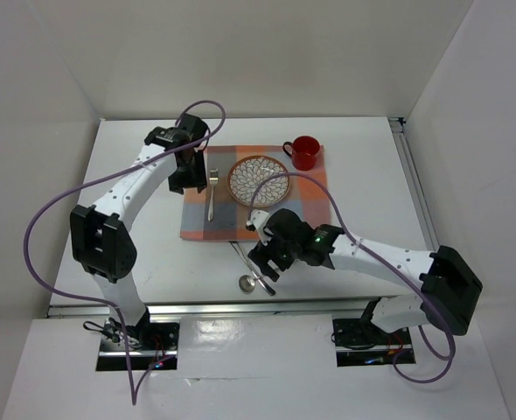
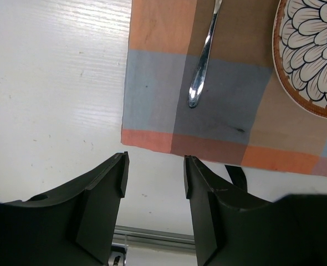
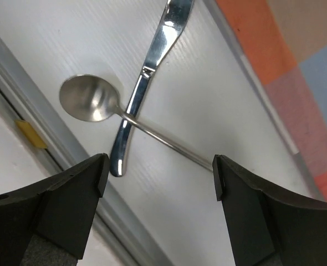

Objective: Set the dinner table for one person

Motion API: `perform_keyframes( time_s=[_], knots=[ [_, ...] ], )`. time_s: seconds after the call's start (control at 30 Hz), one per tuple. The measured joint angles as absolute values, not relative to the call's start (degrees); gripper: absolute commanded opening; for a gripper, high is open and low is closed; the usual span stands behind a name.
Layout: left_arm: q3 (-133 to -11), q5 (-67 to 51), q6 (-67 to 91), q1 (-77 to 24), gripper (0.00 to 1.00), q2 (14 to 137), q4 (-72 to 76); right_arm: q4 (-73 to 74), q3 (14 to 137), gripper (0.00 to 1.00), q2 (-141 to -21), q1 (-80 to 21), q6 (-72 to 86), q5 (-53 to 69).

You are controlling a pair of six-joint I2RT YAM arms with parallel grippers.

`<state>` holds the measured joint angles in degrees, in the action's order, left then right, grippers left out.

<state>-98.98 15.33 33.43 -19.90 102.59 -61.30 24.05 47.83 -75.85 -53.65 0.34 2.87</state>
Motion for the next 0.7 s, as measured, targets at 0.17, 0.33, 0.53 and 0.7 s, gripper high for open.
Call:
perform_keyframes(
  time_s=[0.17, 0.33, 0.53, 0.7],
  knots=[
    [-98.10, 14.92, 33.52, -19.90, 0.61, 102.21, -61.17, 23.81, 49.21, 0.87, -79.70, -53.65, -11.20, 4.45],
    [-97.03, 14.09, 33.69, -19.90, 0.61, 102.17, -60.66, 23.46, 49.32, 0.68, -83.83, -53.60, -20.14, 10.33],
    [-96.20, 14.15, 33.71, -19.90, 0.61, 102.10, -60.45, 19.68, 47.81, 0.56, -83.74, -53.60, -23.68, 12.27],
    [-95.96, 14.22, 33.74, -19.90, 0.61, 102.06, -60.38, 17.82, 45.15, 0.50, -83.83, -53.32, -25.26, 12.25]
  ],
)
